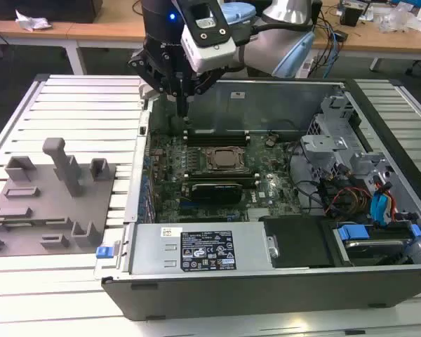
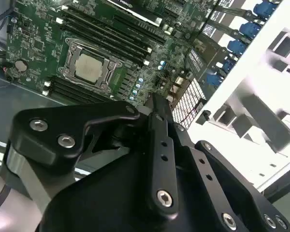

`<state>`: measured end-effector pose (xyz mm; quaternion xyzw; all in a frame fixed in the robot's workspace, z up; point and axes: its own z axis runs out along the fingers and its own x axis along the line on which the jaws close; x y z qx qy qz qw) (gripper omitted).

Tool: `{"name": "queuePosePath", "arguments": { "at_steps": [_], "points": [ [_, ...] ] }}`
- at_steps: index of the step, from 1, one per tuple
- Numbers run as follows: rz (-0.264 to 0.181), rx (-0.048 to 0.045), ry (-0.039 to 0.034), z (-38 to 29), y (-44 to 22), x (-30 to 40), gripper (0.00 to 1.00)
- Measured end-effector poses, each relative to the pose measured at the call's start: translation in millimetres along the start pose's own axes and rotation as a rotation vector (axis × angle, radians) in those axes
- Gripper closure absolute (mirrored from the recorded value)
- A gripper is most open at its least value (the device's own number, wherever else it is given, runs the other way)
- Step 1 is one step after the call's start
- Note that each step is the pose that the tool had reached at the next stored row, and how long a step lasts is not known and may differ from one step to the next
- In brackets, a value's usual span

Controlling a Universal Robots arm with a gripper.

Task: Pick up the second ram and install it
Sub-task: 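Reach for the second ram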

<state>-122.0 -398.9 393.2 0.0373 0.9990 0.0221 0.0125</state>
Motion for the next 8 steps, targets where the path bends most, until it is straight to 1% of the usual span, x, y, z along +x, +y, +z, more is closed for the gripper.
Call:
{"name": "queuePosePath", "arguments": {
  "at_steps": [1,3,5,7,8],
  "points": [
    [0.0,0.0001,0.0001,-0.3,-0.6,8.2,0.89],
    [0.0,0.0,0.0,-0.7,-2.0,27.5,0.89],
    [0.0,0.0001,0.0001,-0.8,-2.9,39.5,0.89],
    [0.0,0.0001,0.0,-0.8,-3.3,43.8,0.89],
    [0.0,0.0002,0.0001,-0.8,-3.7,49.0,0.89]
  ]
}}
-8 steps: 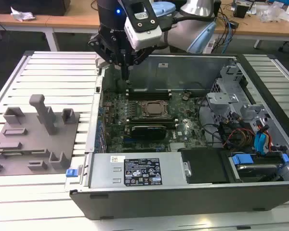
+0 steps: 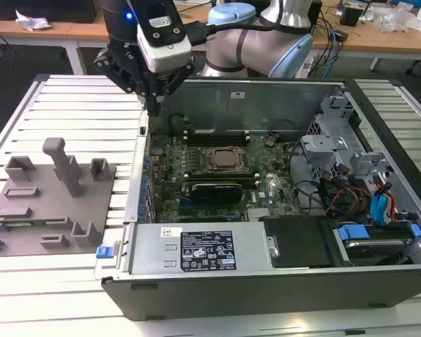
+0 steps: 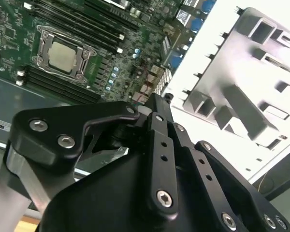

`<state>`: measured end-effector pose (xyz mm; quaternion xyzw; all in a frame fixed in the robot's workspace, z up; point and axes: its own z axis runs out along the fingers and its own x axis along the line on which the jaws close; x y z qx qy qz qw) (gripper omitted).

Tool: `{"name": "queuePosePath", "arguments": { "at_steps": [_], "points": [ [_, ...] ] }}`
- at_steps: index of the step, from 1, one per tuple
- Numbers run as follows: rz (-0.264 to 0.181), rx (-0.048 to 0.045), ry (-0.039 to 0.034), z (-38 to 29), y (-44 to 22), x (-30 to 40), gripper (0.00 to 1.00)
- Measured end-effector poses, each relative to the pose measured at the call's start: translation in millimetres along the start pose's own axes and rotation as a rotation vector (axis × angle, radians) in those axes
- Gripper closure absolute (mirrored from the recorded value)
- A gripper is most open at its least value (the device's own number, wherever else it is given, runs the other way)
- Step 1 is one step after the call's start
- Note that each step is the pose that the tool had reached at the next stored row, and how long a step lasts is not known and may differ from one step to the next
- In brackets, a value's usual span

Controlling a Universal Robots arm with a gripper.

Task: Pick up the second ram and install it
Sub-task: 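Reach for the second ram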

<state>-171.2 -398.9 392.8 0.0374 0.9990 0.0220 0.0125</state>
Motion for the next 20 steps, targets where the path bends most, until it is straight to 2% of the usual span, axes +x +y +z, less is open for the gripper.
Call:
{"name": "queuePosePath", "arguments": {
  "at_steps": [1,3,9,12,20],
  "points": [
    [0.0,-0.0001,-0.0001,0.0,-0.5,6.5,0.89],
    [0.0,-0.0001,-0.0001,0.1,-1.1,14.1,0.89],
    [0.0,0.0,0.0,0.5,-1.8,24.1,0.89],
    [0.0,-0.0001,0.0,0.7,-2.4,31.6,0.89],
    [0.0,0.0,-0.0001,0.7,-4.4,58.7,0.89]
  ]
}}
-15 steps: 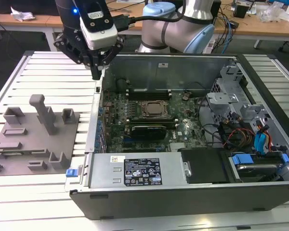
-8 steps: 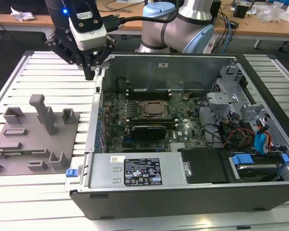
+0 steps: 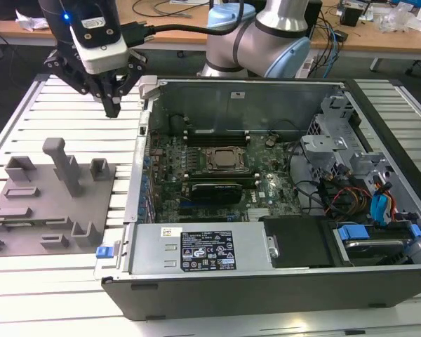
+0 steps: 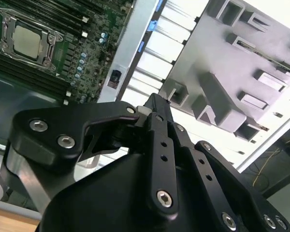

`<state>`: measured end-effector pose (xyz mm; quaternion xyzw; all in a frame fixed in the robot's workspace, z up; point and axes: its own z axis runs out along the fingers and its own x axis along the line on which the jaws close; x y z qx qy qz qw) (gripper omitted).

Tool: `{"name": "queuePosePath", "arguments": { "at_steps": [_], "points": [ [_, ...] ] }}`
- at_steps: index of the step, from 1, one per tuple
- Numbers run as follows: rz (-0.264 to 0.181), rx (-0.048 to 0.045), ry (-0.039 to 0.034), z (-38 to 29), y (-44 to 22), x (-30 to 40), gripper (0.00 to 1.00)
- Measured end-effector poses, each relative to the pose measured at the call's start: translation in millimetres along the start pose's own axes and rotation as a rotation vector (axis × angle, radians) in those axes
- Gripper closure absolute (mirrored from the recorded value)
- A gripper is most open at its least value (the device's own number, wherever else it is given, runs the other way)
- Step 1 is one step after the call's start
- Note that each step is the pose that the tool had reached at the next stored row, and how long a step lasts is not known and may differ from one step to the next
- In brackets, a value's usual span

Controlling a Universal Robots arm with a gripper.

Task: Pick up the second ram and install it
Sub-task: 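Reach for the second ram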

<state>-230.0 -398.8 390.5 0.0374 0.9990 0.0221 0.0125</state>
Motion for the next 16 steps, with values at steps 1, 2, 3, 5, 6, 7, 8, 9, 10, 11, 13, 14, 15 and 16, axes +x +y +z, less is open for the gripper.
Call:
{"name": "queuePosePath", "arguments": {
  "at_steps": [1,2,3,5,6,7,8,9,10,11,13,14,15,16],
  "points": [
    [0.0,-0.0001,0.0,0.0,-0.1,1.5,0.89],
    [0.0,-0.0001,0.0,0.0,-0.2,3.0,0.89],
    [0.0,0.0,0.0,0.0,-0.5,7.2,0.89],
    [0.0,-0.0001,0.0,0.1,-0.9,11.9,0.89],
    [0.0,-0.0001,-0.0001,0.1,-1.0,13.4,0.89],
    [0.0,-0.0001,0.0,0.1,-1.2,15.6,0.89],
    [0.0,0.0,0.0,0.1,-1.4,18.8,0.89],
    [0.0,-0.0001,0.0,0.2,-1.6,21.2,0.89],
    [0.0,0.0,0.0,0.2,-1.7,23.0,0.89],
    [0.0,0.0,0.0001,0.3,-2.1,27.1,0.89],
    [0.0,-0.0001,0.0,0.4,-2.5,33.3,0.89],
    [0.0,0.0,0.0,0.4,-2.7,34.8,0.89],
    [0.0,0.0,0.0,0.5,-2.9,38.1,0.89],
    [0.0,0.0,0.0,0.5,-3.2,42.6,0.89]
  ]
}}
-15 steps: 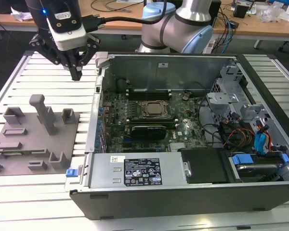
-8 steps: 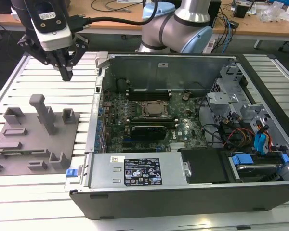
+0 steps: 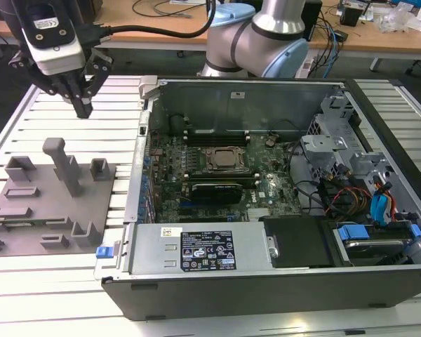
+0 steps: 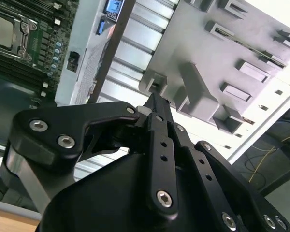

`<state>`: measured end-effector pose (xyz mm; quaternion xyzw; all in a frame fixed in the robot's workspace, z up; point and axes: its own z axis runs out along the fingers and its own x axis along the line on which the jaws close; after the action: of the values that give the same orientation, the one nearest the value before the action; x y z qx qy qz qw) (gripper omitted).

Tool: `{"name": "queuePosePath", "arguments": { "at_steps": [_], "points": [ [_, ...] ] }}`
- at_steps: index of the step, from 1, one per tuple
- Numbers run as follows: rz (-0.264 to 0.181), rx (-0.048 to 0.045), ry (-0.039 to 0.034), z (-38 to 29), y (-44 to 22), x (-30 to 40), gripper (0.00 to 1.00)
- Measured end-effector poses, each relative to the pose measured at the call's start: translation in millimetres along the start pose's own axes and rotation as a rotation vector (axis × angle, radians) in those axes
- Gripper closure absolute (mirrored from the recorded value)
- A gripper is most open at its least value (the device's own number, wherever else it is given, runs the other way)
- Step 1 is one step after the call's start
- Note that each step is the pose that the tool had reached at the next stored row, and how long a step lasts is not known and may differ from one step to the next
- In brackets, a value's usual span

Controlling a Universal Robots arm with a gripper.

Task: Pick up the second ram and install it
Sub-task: 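Reach for the second ram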

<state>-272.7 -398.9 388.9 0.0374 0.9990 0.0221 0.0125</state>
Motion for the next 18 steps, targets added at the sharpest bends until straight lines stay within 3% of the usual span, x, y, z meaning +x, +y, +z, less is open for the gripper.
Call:
{"name": "queuePosePath", "arguments": {
  "at_steps": [8,18],
  "points": [
    [0.0,-0.0001,0.0,0.2,-1.3,17.2,0.89],
    [0.0,0.0,0.0,0.6,-3.5,46.0,0.89]
  ]
}}
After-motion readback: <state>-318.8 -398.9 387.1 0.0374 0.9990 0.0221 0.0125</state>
